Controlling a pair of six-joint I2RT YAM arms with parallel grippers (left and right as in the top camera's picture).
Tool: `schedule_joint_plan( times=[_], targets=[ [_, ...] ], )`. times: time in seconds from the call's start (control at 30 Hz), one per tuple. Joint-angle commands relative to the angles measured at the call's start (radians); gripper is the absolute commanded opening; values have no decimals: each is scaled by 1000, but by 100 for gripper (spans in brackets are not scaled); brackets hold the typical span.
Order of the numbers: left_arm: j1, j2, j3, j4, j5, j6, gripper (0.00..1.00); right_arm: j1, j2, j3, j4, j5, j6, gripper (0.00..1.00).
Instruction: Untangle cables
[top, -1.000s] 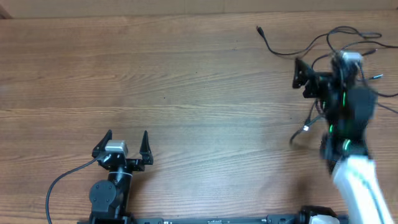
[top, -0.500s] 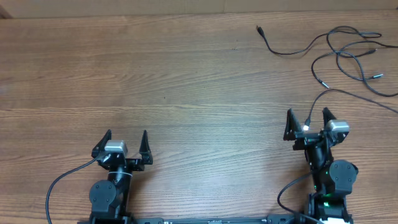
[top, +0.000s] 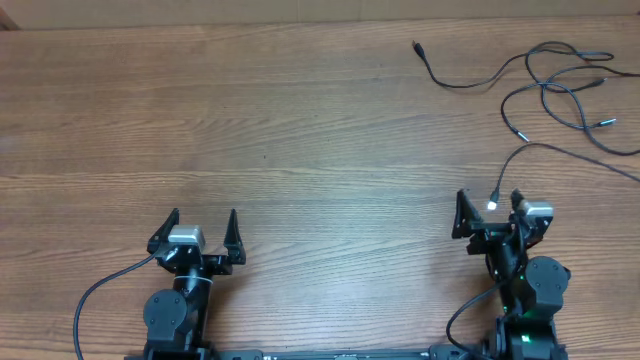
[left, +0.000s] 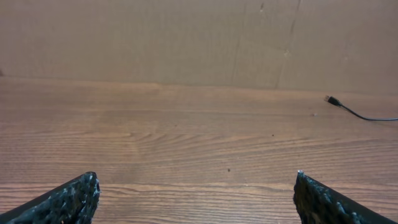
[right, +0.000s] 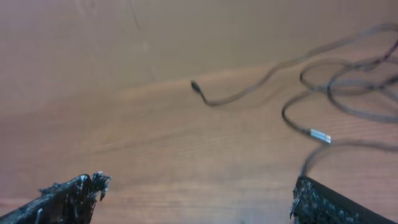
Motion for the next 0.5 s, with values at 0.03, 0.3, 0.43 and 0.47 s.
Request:
schedule_joint_plan(
  times=[0.03, 0.3, 0.43, 0.47],
  targets=[
    [6, -8, -3, 0, -9, 30, 99, 3, -58, -11, -90, 9, 8, 100],
    [6, -8, -3, 0, -8, 30, 100, 3, -143, -11, -214, 6, 7, 100],
    [6, -8, -3, 0, -8, 30, 99, 3, -156, -11, -234, 6, 7, 100],
    [6, -8, -3, 0, -8, 30, 100, 3, -159, -11, -234, 6, 7, 100]
  ],
)
